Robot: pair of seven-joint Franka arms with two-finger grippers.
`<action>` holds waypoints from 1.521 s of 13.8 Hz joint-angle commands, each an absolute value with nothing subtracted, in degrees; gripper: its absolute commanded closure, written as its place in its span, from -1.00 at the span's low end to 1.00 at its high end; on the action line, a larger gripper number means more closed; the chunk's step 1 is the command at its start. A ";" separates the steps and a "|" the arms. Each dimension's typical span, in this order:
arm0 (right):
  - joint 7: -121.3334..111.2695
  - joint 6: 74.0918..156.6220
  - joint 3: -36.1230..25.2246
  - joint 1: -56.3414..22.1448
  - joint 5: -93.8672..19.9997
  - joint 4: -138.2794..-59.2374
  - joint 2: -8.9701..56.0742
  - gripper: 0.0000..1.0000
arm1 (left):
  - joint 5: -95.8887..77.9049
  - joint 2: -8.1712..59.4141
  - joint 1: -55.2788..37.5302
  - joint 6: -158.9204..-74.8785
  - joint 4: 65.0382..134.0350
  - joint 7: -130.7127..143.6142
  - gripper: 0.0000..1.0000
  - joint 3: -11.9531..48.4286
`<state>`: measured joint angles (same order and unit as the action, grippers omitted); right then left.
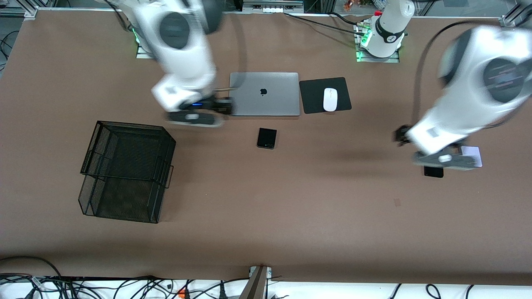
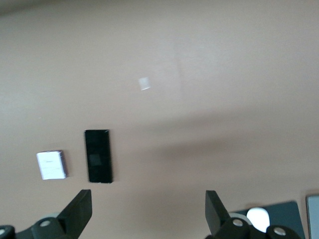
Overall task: Place phones with both arms
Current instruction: 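Grasp the flip phone with the right gripper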
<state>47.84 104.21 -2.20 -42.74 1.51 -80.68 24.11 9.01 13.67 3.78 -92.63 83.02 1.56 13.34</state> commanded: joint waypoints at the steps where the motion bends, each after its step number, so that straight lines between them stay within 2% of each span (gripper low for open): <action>1: 57.54 107.03 -3.25 -49.11 1.41 -68.57 36.01 -1.00 | 5.98 1.08 5.27 -98.58 98.74 -2.02 -1.00 7.85; 6: 59.59 114.41 -3.25 -52.12 2.02 -70.21 44.19 -1.00 | 5.54 3.34 6.59 -98.44 97.56 -2.46 -1.00 6.59; 10: 59.33 128.82 -3.52 -51.94 2.64 -81.28 45.44 -1.00 | 5.45 3.25 6.59 -95.55 97.65 -2.72 -1.00 7.21; 14: 59.41 133.76 -3.78 -51.51 2.64 -85.42 46.67 -1.00 | 5.54 3.43 6.33 -95.54 97.21 -2.29 -1.00 7.29; 20: 59.85 134.47 -4.13 -51.59 2.46 -85.87 48.25 -1.00 | 5.45 3.43 5.98 -94.66 97.21 -2.46 -1.00 7.38; 21: 59.85 134.47 -4.13 -51.50 2.46 -85.87 48.25 -0.61 | 5.54 3.43 5.98 -94.66 97.21 -2.46 -1.00 7.38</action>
<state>59.14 133.54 -4.29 -51.73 1.90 -85.49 48.13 6.48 3.67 5.95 -95.60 97.57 -1.71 7.37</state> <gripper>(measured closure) 0.000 0.000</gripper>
